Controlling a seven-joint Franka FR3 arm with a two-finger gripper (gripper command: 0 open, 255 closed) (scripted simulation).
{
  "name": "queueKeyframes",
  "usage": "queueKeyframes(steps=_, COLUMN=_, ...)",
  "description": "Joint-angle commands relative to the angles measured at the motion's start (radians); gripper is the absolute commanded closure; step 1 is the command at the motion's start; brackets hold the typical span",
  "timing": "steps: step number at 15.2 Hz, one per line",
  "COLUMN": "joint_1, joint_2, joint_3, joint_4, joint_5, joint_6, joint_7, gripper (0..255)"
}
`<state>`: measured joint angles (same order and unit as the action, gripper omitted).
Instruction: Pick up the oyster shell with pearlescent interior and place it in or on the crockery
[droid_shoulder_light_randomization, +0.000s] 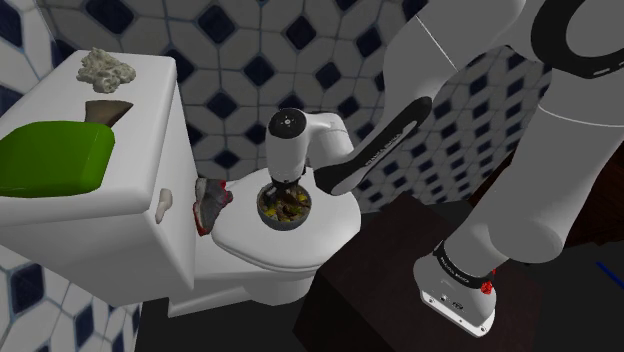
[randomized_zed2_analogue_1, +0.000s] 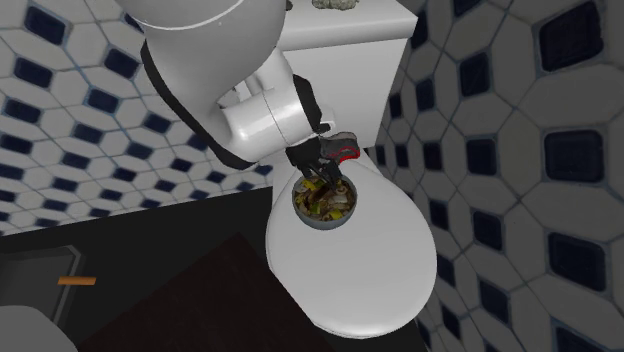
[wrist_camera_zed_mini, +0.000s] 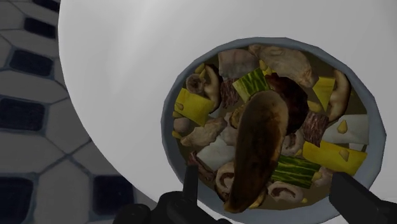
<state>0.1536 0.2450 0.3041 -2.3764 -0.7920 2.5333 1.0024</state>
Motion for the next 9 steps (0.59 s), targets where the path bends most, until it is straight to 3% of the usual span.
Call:
queueKeyframes(steps=1, joint_1=-0.005, joint_2=-0.063, joint_3=0.031, joint_4=-0.013, joint_5=0.075, joint_6=-0.038, joint_7=-0.052, gripper=0)
queueKeyframes(steps=2, joint_1=-0.006, joint_2=-0.089, joint_3=0.042, joint_4=-0.016, joint_5=0.104, joint_6=-0.054, joint_7=-0.072, gripper=0)
queueKeyframes(steps=9, joint_1=-0.004, joint_2=-0.089, joint_3=0.041, joint_4=-0.016, joint_5=0.105, joint_6=-0.054, joint_7=-0.072, gripper=0)
